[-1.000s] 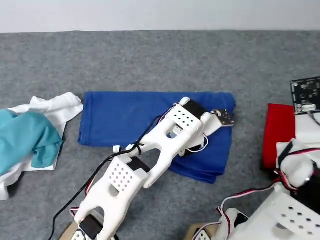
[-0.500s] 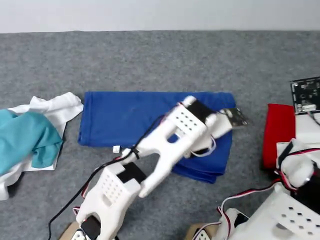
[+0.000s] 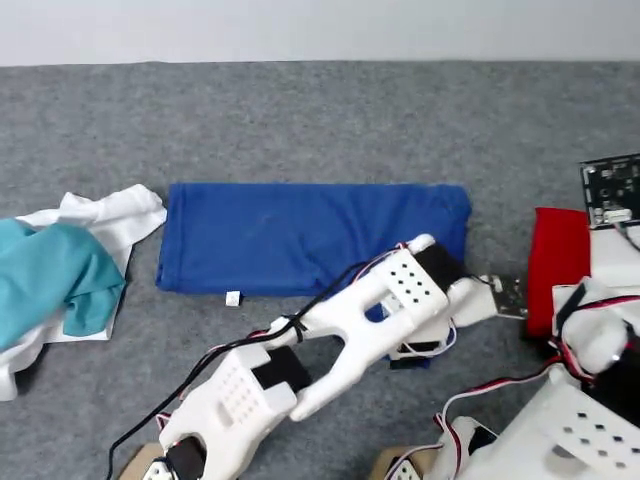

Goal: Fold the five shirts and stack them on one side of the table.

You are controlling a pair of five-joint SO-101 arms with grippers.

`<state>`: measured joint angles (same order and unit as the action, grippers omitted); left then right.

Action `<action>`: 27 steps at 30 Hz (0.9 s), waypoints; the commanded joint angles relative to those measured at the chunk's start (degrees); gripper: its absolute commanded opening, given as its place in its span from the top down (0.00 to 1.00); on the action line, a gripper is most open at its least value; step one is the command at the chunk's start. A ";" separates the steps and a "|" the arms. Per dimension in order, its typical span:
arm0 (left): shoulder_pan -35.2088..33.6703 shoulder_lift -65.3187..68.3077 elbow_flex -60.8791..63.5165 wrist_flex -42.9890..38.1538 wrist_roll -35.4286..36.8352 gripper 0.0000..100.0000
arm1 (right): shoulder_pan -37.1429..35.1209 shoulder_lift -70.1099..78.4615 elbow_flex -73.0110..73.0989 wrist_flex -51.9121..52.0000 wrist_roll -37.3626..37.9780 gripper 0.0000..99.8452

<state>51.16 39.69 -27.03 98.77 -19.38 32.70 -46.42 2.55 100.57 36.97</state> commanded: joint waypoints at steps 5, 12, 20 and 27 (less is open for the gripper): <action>-0.88 4.40 -0.31 -1.32 -0.53 0.86 | 0.66 -0.66 2.37 1.98 -0.35 0.99; -1.76 6.07 -0.31 -5.98 0.70 0.90 | 0.66 -0.84 2.37 1.89 -0.35 0.99; -1.58 5.80 -1.27 -4.22 0.70 0.99 | 0.66 -0.66 2.37 1.89 -0.35 0.99; -1.05 4.84 -7.87 1.93 0.79 0.96 | 0.66 -0.66 2.37 1.89 -0.35 0.99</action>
<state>50.20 46.46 -32.66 98.42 -18.95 32.70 -46.59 5.19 100.57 36.97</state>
